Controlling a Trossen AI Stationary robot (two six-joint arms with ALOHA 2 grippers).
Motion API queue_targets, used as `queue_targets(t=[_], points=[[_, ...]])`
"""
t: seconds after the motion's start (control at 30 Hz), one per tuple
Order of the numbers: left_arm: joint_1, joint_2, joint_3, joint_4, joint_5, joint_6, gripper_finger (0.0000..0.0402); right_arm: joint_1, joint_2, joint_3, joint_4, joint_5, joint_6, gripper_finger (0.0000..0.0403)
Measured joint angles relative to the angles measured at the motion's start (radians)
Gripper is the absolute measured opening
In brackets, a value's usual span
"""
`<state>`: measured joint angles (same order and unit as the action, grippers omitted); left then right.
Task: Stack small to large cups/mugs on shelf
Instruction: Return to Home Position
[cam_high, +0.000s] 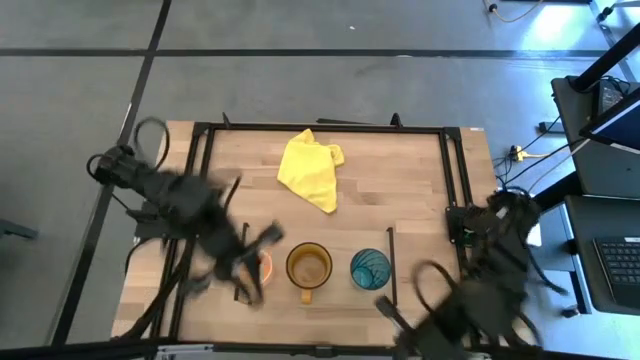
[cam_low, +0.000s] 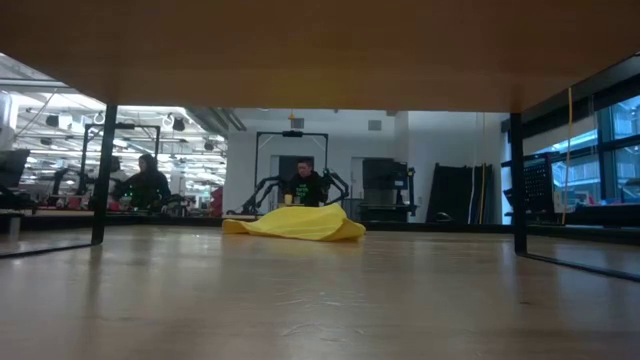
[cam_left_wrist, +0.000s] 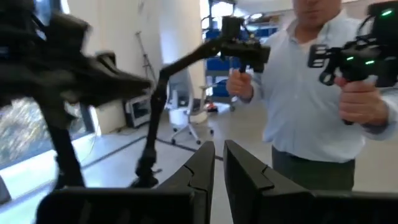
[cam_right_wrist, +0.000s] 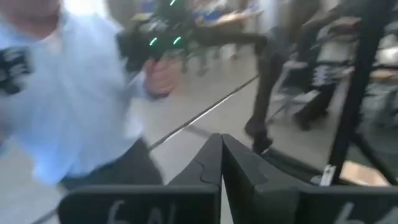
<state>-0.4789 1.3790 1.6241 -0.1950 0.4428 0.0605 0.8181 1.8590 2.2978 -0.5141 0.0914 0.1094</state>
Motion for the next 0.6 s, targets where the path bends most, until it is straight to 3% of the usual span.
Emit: queue_targets(t=[0.07, 0.13, 0.37, 0.6], points=[[0.136, -0.012, 0.000, 0.004, 0.182, 0.004, 0.0031, -0.080, -0.013, 0.000, -0.037, -0.167, -0.013, 0.0012], [0.259, -0.021, 0.000, -0.021, 0.279, -0.008, 0.0028, -0.167, -0.030, 0.000, -0.083, -0.281, -0.018, 0.0012], [0.595, -0.050, 0.000, -0.239, 0.326, 0.080, 0.0018, -0.485, -0.117, 0.000, -0.230, -0.411, -0.063, 0.0012], [0.823, -0.068, 0.001, -0.417, 0.412, 0.215, 0.0012, -0.713, -0.156, 0.002, -0.346, -0.469, -0.119, 0.0012]])
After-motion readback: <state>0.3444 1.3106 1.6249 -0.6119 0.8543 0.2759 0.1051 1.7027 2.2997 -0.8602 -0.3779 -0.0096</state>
